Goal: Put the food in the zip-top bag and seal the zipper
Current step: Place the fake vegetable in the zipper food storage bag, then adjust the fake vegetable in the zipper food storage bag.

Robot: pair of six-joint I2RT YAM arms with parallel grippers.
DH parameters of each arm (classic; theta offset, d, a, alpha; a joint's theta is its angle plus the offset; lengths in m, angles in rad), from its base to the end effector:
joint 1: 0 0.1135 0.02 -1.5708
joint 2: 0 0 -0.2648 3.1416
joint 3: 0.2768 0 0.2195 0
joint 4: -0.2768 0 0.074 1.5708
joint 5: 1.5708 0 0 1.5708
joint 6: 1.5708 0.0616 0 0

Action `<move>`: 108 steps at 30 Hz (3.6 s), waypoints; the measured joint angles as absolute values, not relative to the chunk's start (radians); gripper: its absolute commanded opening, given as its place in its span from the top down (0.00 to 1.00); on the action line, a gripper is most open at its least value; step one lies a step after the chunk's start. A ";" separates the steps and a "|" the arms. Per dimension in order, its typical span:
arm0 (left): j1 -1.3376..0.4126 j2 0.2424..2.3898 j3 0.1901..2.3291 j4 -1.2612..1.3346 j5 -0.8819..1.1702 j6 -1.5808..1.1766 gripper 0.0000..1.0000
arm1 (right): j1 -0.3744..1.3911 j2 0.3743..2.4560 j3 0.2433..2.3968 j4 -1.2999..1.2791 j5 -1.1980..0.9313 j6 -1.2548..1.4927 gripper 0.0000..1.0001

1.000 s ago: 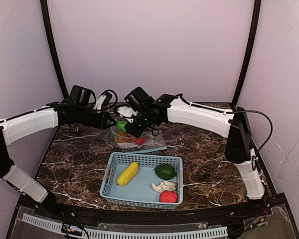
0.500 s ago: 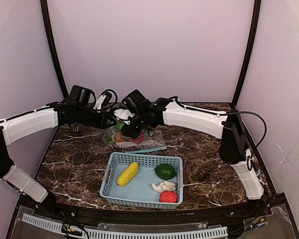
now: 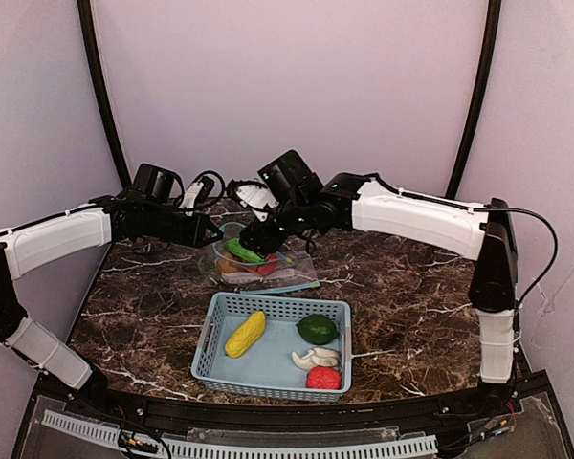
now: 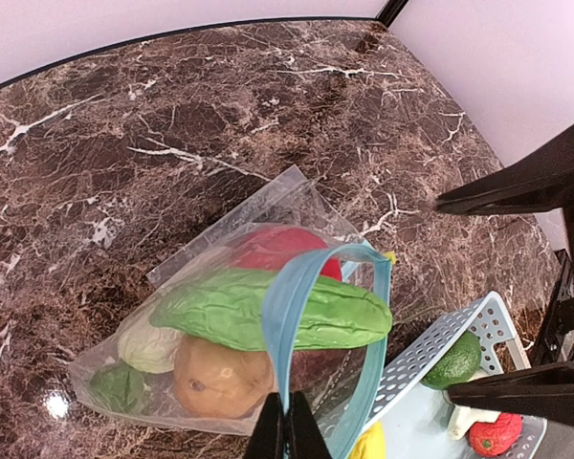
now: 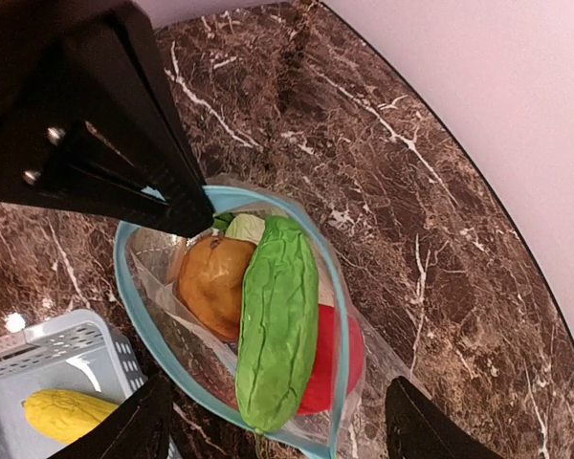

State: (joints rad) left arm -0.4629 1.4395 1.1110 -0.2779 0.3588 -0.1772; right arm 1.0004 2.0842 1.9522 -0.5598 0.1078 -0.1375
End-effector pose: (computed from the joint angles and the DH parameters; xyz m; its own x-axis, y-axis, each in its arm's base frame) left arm 0.2702 -0.1590 0.2896 -0.6212 0.1255 -0.7736 0.5758 0.7427 -0.3418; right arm 0.2601 0.3932 0.2896 -0.2326 -0.6150 -0.7534 -0.8318 0.5273 -0.1735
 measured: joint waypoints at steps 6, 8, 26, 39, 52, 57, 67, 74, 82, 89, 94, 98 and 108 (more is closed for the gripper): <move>-0.463 1.439 1.111 -0.278 0.358 -0.177 0.99 | 0.999 1.936 1.852 -0.503 0.101 -0.008 0.36; -0.463 1.439 1.111 -0.278 0.358 -0.177 0.99 | 0.999 1.920 1.824 -0.489 0.094 0.044 0.39; -0.463 1.439 1.111 -0.278 0.358 -0.178 0.99 | 0.989 1.948 1.701 -0.441 -0.015 0.314 0.55; -0.463 1.439 1.111 -0.278 0.358 -0.178 0.99 | 0.987 2.032 1.712 -0.441 -0.022 0.344 0.69; -0.463 1.439 1.111 -0.278 0.363 -0.177 0.99 | 0.961 2.053 1.757 -0.449 0.022 0.324 0.86; -0.463 1.439 1.111 -0.278 0.381 -0.177 0.99 | 0.940 2.075 1.804 -0.451 0.021 0.296 0.95; -0.463 1.439 1.111 -0.278 0.405 -0.177 0.99 | 0.933 2.116 1.837 -0.438 -0.005 0.271 1.00; -0.463 1.446 1.111 -0.278 0.429 -0.177 0.99 | 0.931 2.151 1.843 -0.381 -0.019 0.294 1.00; -0.463 1.454 1.111 -0.278 0.449 -0.178 0.99 | 0.931 2.168 1.852 -0.309 0.012 0.300 1.00; -0.461 1.454 1.111 -0.274 0.434 -0.187 0.99 | 0.931 2.175 1.836 -0.283 0.028 0.295 1.00; -0.454 1.454 1.109 -0.265 0.439 -0.191 0.99 | 0.931 2.175 1.798 -0.277 0.020 0.294 1.00; -0.453 1.454 1.109 -0.261 0.458 -0.196 0.99 | 0.936 2.177 1.806 -0.269 0.016 0.293 1.00; -0.447 1.455 1.108 -0.261 0.448 -0.199 0.99 | 0.942 2.200 1.829 -0.263 0.039 0.282 0.83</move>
State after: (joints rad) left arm -0.4473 1.4548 1.1084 -0.2607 0.4480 -0.1993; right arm 0.9421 2.2002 1.8290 -0.2634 0.0391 0.2817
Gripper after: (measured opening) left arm 0.007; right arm 0.069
